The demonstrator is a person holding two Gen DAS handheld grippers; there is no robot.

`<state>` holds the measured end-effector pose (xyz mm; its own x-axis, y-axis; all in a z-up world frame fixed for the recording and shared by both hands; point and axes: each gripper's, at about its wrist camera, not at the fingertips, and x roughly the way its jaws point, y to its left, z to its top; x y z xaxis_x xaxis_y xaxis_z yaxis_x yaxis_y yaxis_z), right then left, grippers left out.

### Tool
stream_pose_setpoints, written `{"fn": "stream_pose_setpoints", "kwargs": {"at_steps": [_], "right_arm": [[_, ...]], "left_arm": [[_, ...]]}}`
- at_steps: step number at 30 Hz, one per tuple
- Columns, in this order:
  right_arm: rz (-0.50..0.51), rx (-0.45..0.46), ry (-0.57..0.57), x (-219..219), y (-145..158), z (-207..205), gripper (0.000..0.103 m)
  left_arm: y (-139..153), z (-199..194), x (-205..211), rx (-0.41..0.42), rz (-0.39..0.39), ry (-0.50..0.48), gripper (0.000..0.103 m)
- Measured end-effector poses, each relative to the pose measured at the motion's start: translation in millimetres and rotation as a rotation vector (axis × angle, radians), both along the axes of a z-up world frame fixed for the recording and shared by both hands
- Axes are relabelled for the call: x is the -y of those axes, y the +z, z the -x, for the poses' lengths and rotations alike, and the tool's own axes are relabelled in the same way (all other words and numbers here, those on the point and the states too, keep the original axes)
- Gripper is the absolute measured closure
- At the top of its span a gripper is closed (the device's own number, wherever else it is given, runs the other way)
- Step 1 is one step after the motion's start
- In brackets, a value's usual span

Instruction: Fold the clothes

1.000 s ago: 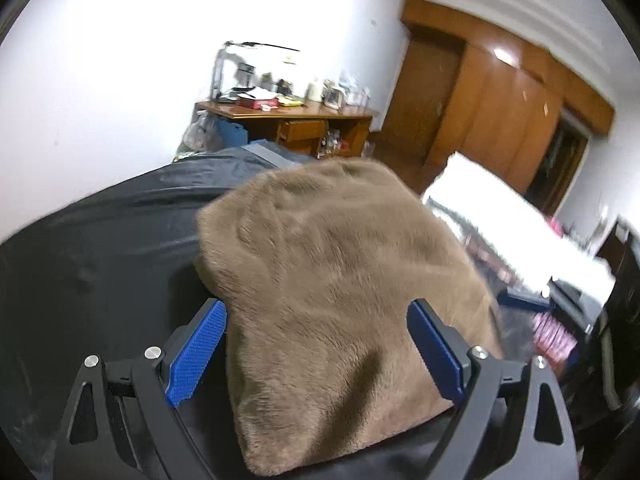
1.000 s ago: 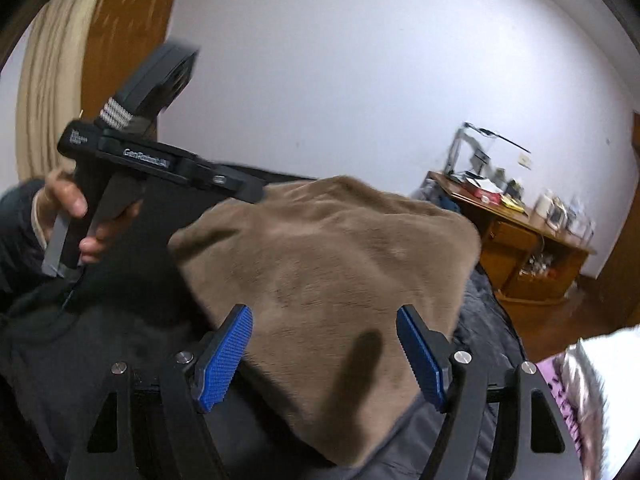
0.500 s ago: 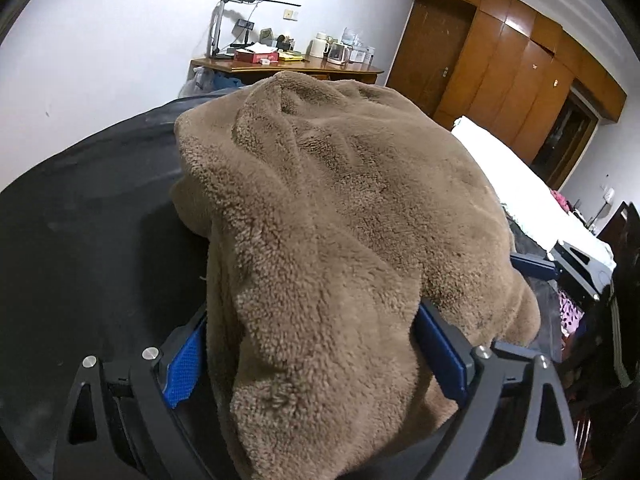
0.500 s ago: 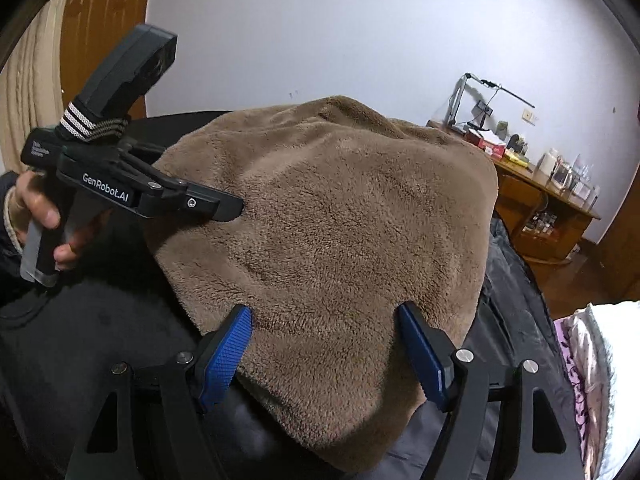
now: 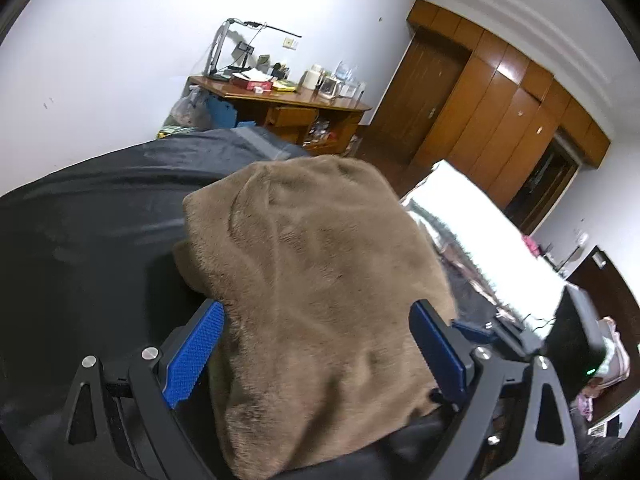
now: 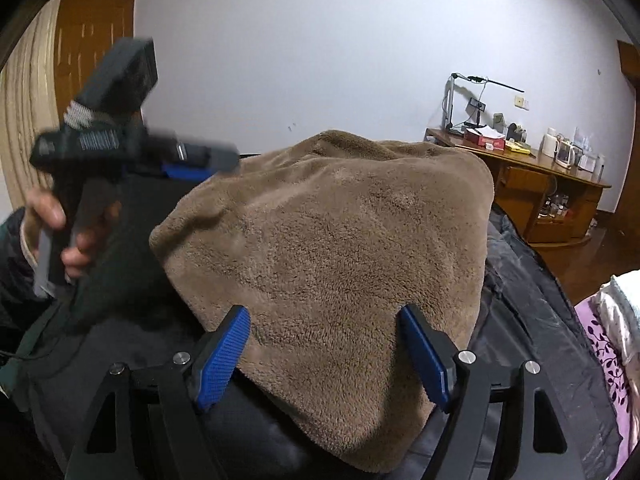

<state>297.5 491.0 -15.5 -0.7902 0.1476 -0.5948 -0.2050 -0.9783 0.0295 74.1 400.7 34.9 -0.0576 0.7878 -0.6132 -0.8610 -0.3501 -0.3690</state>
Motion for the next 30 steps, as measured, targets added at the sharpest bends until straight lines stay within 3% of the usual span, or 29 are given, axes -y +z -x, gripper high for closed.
{"fn": "stream_pose_setpoints", "kwargs": {"at_steps": [9,14,19,24,30], "right_arm": [[-0.049,0.049,0.000,9.3,-7.3,11.2,0.009],[-0.082,0.065,-0.007,16.1,-7.8,13.5,0.007],[-0.030,0.024,-0.046,14.1,-2.7,4.4,0.007],[0.005,0.027,-0.096,16.7,0.5,-0.5,0.007],[0.018,0.054,-0.146,25.8,1.8,-1.8,0.006]], "left_arm": [[-46.4,-20.1,-23.7,-0.086,0.171,0.017,0.007],[-48.2,-20.3,-24.4,-0.099,0.173,0.027,0.007],[-47.2,-21.9,-17.2,-0.101,0.193,0.070,0.001],[-52.4,-26.6,-2.0,-0.075,0.201,0.124,0.001],[-47.4,-44.1,18.8,-0.168,0.199,0.173,0.001]]}}
